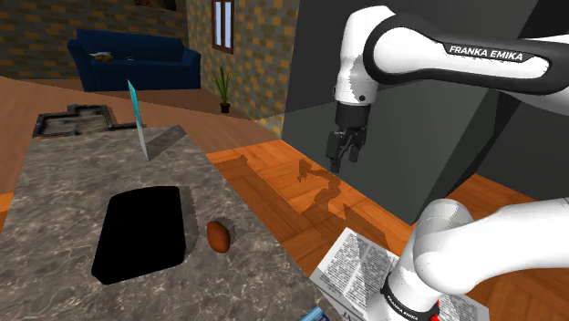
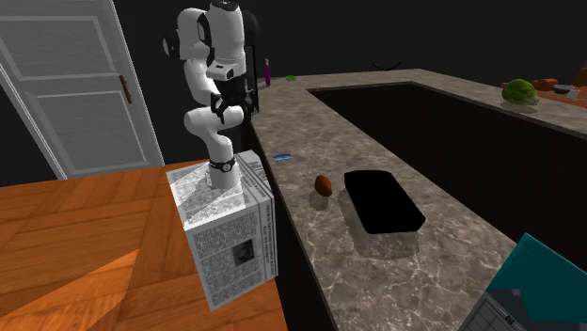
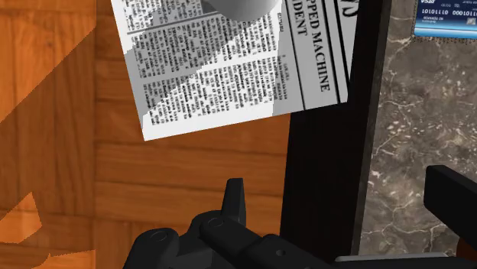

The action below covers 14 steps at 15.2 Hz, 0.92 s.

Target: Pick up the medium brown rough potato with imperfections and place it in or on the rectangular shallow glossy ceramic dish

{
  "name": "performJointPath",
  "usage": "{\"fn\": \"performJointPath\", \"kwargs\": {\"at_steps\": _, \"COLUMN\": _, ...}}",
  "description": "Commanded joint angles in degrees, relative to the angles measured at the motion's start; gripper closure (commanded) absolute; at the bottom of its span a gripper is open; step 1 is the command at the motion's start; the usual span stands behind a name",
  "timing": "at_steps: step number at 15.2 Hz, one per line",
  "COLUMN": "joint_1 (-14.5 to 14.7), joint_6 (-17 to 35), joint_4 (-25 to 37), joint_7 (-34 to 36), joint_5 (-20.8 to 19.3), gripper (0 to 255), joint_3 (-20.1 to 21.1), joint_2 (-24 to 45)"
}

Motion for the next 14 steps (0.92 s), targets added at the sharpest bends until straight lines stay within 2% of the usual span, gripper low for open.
{"fn": "performJointPath", "kwargs": {"at_steps": 1, "joint_1": 0.00, "joint_6": 0.00, "joint_4": 0.00, "joint_7": 0.00, "joint_5": 0.00, "gripper": 0, "joint_3": 0.00, "joint_2": 0.00}}
{"fn": "performJointPath", "kwargs": {"at_steps": 8, "joint_1": 2.27, "joint_6": 12.03, "joint_4": -1.67, "joint_7": 3.70, "joint_5": 5.35, "gripper": 0, "joint_3": 3.52, "joint_2": 9.94}}
{"fn": "performJointPath", "kwargs": {"at_steps": 14, "joint_1": 4.18, "joint_6": 21.80, "joint_4": -0.10, "joint_7": 6.11, "joint_5": 9.18, "gripper": 0, "joint_3": 6.40, "joint_2": 20.61}}
